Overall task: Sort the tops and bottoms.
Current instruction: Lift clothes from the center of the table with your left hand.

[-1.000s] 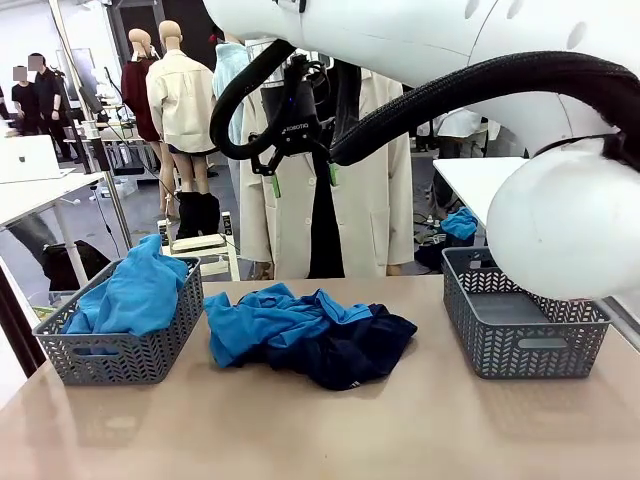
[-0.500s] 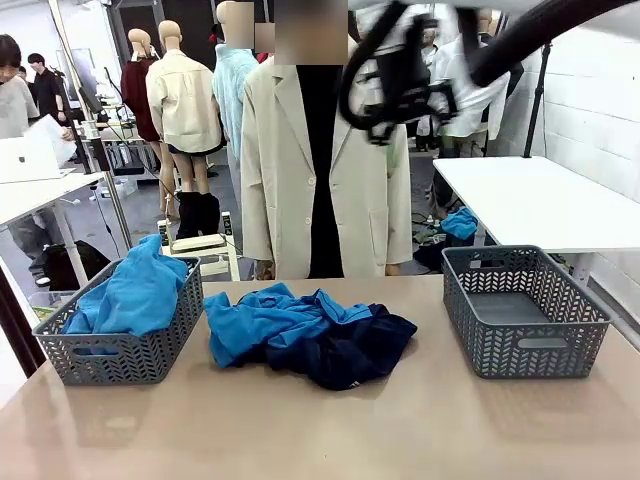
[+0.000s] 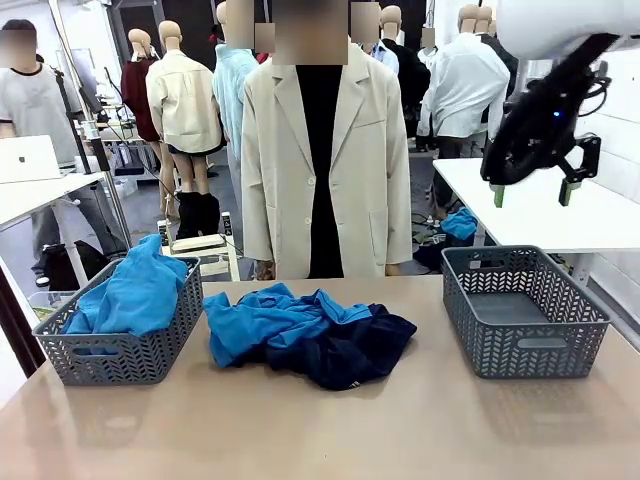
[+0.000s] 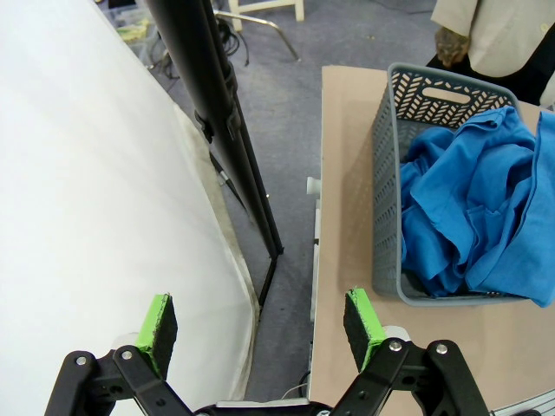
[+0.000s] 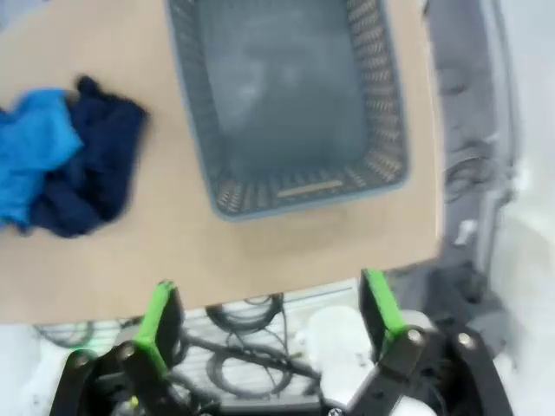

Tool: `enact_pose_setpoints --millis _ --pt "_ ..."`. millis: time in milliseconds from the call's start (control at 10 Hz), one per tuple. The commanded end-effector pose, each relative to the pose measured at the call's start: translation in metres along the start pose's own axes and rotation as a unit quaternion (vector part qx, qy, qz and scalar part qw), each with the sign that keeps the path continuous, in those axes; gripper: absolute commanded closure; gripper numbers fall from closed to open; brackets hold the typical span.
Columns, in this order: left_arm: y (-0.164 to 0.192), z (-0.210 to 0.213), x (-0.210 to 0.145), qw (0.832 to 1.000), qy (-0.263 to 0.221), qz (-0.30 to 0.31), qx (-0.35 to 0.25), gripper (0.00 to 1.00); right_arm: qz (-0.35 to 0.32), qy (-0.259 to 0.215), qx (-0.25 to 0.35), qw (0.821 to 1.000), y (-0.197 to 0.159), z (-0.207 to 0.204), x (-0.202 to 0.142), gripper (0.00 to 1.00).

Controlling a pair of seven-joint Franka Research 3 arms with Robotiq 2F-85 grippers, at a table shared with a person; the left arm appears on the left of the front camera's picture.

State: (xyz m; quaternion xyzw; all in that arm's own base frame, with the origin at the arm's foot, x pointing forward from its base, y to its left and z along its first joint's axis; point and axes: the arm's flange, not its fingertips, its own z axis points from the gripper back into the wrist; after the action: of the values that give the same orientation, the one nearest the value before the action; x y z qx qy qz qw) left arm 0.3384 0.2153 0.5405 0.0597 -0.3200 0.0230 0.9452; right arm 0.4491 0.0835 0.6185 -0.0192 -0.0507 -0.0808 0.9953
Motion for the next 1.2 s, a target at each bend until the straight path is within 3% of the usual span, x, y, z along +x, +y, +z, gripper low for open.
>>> enact_pose_setpoints --millis 0,200,300,400,600,900,1100 --pt "0.002 0.0 0.0 1.0 0.004 -0.009 0.004 0.0 0.051 0.016 -0.048 0.997 0.05 0.023 0.024 0.0" --pt "0.0 0.0 0.0 1.0 0.0 0.0 0.0 0.0 0.051 0.016 -0.048 0.997 0.05 0.023 0.024 0.0" --pt "-0.023 0.025 0.003 0.998 -0.039 -0.031 -0.03 0.0 0.051 0.016 -0.048 0.997 0.05 0.023 0.024 0.0" --pt "-0.052 0.046 0.011 0.993 -0.082 -0.069 -0.042 0.0 0.051 0.016 -0.048 0.997 0.05 0.023 0.024 0.0" --pt "-0.137 0.085 0.027 0.962 -0.158 -0.207 -0.077 0.0 0.051 0.016 -0.048 0.997 0.05 0.023 0.024 0.0" --pt "-0.246 0.092 0.027 0.93 -0.152 -0.305 -0.137 0.0 0.051 0.016 -0.048 0.997 0.05 0.023 0.024 0.0" --pt "-0.289 0.08 0.019 0.932 -0.145 -0.301 -0.142 0.0 0.051 0.016 -0.048 0.997 0.05 0.023 0.024 0.0"
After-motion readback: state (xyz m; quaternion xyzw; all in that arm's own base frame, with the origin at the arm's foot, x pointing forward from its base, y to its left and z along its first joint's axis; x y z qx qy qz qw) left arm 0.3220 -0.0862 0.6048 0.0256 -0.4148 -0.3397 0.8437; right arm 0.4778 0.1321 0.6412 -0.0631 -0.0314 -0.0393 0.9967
